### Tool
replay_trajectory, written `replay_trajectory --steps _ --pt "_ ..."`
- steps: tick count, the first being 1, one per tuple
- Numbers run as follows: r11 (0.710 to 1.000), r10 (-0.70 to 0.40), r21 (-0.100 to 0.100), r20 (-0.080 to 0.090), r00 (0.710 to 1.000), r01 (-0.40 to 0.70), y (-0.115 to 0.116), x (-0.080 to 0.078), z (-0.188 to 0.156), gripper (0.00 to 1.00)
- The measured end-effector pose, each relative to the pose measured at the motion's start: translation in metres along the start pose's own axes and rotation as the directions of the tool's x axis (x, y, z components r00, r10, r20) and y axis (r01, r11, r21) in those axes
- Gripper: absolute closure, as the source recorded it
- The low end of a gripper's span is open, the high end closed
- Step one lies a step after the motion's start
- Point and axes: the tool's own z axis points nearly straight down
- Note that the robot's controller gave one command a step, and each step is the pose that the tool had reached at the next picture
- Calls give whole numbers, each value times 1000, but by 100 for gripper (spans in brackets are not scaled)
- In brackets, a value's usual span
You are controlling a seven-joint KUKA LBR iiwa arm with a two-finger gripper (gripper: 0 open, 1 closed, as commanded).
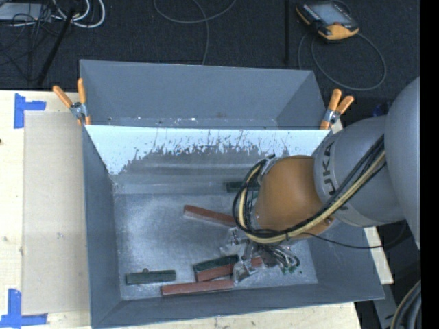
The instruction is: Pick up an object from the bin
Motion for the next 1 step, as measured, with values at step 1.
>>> replay_trajectory --steps 1 --pt "1000 3 -3 -11 1000 -3 -13 -9 -121 100"
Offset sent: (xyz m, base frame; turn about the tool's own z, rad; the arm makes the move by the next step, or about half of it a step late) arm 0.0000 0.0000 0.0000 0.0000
